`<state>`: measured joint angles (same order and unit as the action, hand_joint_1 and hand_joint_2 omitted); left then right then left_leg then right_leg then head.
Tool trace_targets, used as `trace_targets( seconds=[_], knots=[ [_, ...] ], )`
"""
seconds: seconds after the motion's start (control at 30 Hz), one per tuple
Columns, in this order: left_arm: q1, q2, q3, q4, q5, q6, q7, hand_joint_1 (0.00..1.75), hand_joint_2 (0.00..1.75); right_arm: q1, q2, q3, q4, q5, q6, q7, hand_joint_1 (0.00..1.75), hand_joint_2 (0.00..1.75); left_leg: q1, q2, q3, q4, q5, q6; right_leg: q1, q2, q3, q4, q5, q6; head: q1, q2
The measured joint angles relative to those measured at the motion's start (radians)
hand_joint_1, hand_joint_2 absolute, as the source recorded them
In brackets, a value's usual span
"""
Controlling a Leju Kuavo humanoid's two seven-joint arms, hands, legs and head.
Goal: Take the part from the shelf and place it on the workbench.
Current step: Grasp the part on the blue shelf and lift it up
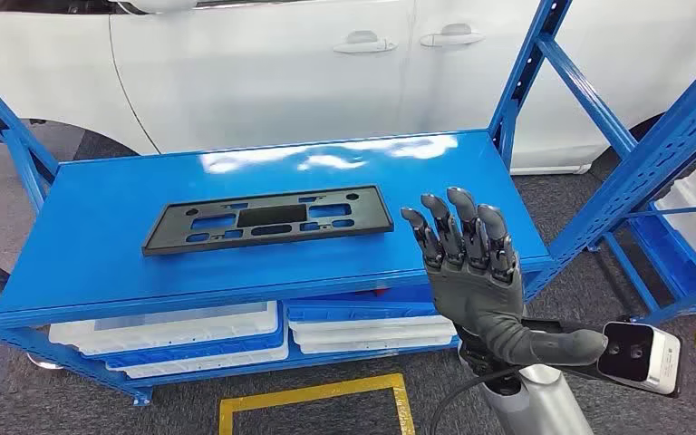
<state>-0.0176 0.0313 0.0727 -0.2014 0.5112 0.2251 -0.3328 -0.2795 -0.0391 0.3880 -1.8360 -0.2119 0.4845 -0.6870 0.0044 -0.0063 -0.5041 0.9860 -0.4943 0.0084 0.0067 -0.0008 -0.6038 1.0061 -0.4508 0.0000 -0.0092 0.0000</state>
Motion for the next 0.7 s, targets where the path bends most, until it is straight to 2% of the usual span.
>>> trace_targets(
  seconds=[0.07, 0.1, 0.17, 0.2, 0.23, 0.3, 0.33, 0.37, 0.4, 0.47, 0.5, 0.53, 0.6, 0.67, 0.7],
  knots=[
    [-0.002, 0.000, 0.000, 0.000, -0.003, -0.002, -0.001, 0.00, 0.00, 0.003, -0.002, 0.000, 0.000, 0.005, 0.000, -0.001, 0.00, 0.00, -0.001, 0.000, 0.005, 0.003, 0.001, -0.007, 0.000, 0.001, 0.003, -0.005, 0.009, -0.007, 0.001, 0.000],
    [-0.003, 0.000, 0.000, 0.000, -0.006, -0.005, -0.001, 0.00, 0.00, 0.007, -0.003, 0.001, 0.000, 0.010, -0.001, -0.003, 0.00, 0.00, -0.001, 0.001, 0.008, 0.006, 0.000, -0.015, -0.002, 0.002, 0.009, -0.009, 0.013, -0.013, 0.001, 0.000],
    [-0.004, 0.000, -0.001, 0.000, -0.013, -0.012, -0.003, 0.00, 0.00, 0.013, -0.007, 0.003, 0.001, 0.020, -0.005, -0.008, 0.00, 0.00, -0.001, 0.001, 0.001, 0.039, -0.011, -0.023, -0.007, 0.002, 0.028, -0.018, 0.015, -0.024, -0.001, 0.000],
    [-0.005, 0.000, -0.001, 0.000, -0.016, -0.016, -0.004, 0.00, 0.00, 0.015, -0.008, 0.005, 0.001, 0.025, -0.009, -0.008, 0.00, 0.00, 0.000, 0.002, -0.019, 0.079, -0.028, -0.026, -0.009, 0.002, 0.038, -0.022, 0.012, -0.028, -0.002, 0.000],
    [-0.006, 0.000, -0.002, 0.000, -0.020, -0.020, -0.006, 0.00, 0.00, 0.018, -0.010, 0.007, 0.002, 0.027, -0.013, -0.006, 0.00, 0.00, 0.002, 0.002, -0.053, 0.136, -0.051, -0.028, -0.009, 0.001, 0.045, -0.024, 0.008, -0.031, -0.004, 0.000],
    [-0.006, 0.001, -0.003, 0.000, -0.025, -0.027, -0.010, 0.00, 0.00, 0.023, -0.015, 0.010, 0.005, 0.020, -0.019, 0.010, 0.00, 0.00, 0.004, 0.002, -0.137, 0.259, -0.097, -0.036, -0.009, 0.001, 0.053, -0.024, -0.003, -0.035, -0.006, 0.000],
    [-0.005, 0.002, -0.003, 0.000, -0.027, -0.029, -0.011, 0.00, 0.00, 0.025, -0.018, 0.011, 0.007, 0.009, -0.019, 0.024, 0.00, 0.00, 0.005, 0.002, -0.168, 0.291, -0.103, -0.039, -0.008, 0.002, 0.059, -0.024, -0.009, -0.035, -0.006, 0.000],
    [-0.004, 0.002, -0.004, 0.000, -0.028, -0.031, -0.010, 0.00, 0.00, 0.025, -0.021, 0.012, 0.010, -0.007, -0.016, 0.042, 0.00, 0.00, 0.006, 0.002, -0.182, 0.289, -0.088, -0.041, -0.009, 0.004, 0.067, -0.024, -0.015, -0.034, -0.006, 0.000],
    [-0.004, 0.002, -0.004, 0.000, -0.029, -0.032, -0.009, 0.00, 0.00, 0.024, -0.024, 0.014, 0.016, -0.031, -0.011, 0.064, 0.00, 0.00, 0.007, 0.002, -0.179, 0.250, -0.052, -0.040, -0.009, 0.005, 0.078, -0.023, -0.023, -0.033, -0.007, 0.000],
    [-0.003, 0.002, -0.004, 0.001, -0.029, -0.031, -0.006, 0.00, 0.00, 0.018, -0.028, 0.016, 0.033, -0.087, 0.003, 0.119, 0.00, 0.00, 0.007, 0.003, -0.143, 0.115, 0.046, -0.036, -0.008, 0.006, 0.100, -0.023, -0.040, -0.027, -0.006, 0.000],
    [-0.004, 0.002, -0.004, 0.001, -0.029, -0.029, -0.005, 0.00, 0.00, 0.012, -0.030, 0.019, 0.047, -0.115, 0.008, 0.153, 0.00, 0.44, 0.004, 0.003, -0.127, 0.061, 0.072, -0.032, -0.008, 0.006, 0.106, -0.022, -0.046, -0.023, -0.006, 0.000],
    [-0.006, 0.002, -0.004, 0.002, -0.029, -0.026, -0.004, 0.00, 0.00, 0.005, -0.033, 0.023, 0.064, -0.135, 0.010, 0.191, 0.00, 0.87, 0.002, 0.004, -0.119, 0.030, 0.087, -0.026, -0.006, 0.006, 0.108, -0.021, -0.052, -0.017, -0.006, 0.000],
    [-0.008, 0.001, -0.004, 0.003, -0.029, -0.022, -0.006, 0.00, 0.00, -0.005, -0.041, 0.036, 0.101, -0.146, 0.010, 0.252, 0.00, 1.75, -0.002, 0.003, -0.118, 0.022, 0.082, -0.012, -0.004, 0.007, 0.107, -0.021, -0.059, -0.006, -0.007, 0.000],
    [-0.007, -0.002, -0.004, 0.003, -0.029, -0.018, -0.010, 0.00, 0.00, -0.011, -0.050, 0.058, 0.137, -0.115, 0.002, 0.283, 0.00, 1.75, 0.003, 0.003, -0.111, 0.018, 0.086, -0.002, -0.004, 0.006, 0.109, -0.014, -0.073, 0.005, -0.006, 0.000],
    [-0.007, -0.003, -0.004, 0.003, -0.029, -0.016, -0.011, 0.00, 0.00, -0.015, -0.054, 0.071, 0.155, -0.078, -0.018, 0.287, 0.00, 1.75, 0.006, 0.003, -0.107, 0.014, 0.085, 0.002, -0.005, 0.006, 0.099, 0.010, -0.088, 0.010, -0.004, 0.000]
  ],
)
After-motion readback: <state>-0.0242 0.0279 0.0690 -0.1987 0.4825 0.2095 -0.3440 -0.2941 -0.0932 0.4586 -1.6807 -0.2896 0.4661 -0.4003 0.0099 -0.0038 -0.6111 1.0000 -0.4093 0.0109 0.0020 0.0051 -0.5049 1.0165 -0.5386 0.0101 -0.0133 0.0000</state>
